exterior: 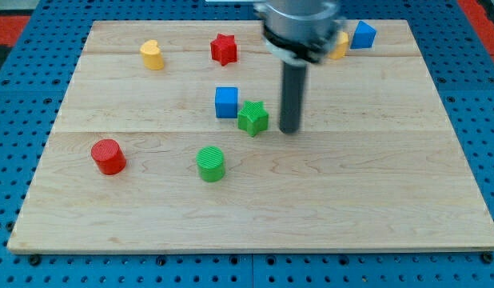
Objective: Drag the green star to the top center of the board
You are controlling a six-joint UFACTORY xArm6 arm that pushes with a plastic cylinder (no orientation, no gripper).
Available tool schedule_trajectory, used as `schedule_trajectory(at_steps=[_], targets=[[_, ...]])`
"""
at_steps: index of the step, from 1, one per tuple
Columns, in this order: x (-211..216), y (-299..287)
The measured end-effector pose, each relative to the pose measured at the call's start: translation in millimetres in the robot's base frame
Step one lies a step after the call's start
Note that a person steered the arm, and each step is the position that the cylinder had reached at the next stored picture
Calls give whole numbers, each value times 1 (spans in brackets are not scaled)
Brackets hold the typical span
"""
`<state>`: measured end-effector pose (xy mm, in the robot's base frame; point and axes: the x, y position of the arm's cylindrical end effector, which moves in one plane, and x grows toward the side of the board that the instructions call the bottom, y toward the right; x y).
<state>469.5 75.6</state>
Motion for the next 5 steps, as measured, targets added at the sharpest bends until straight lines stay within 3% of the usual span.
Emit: schedule_trajectory(at_steps=[1,3,4,5], targets=[[-7,-76],[-139,-30],[-149,-17],[-118,-48]])
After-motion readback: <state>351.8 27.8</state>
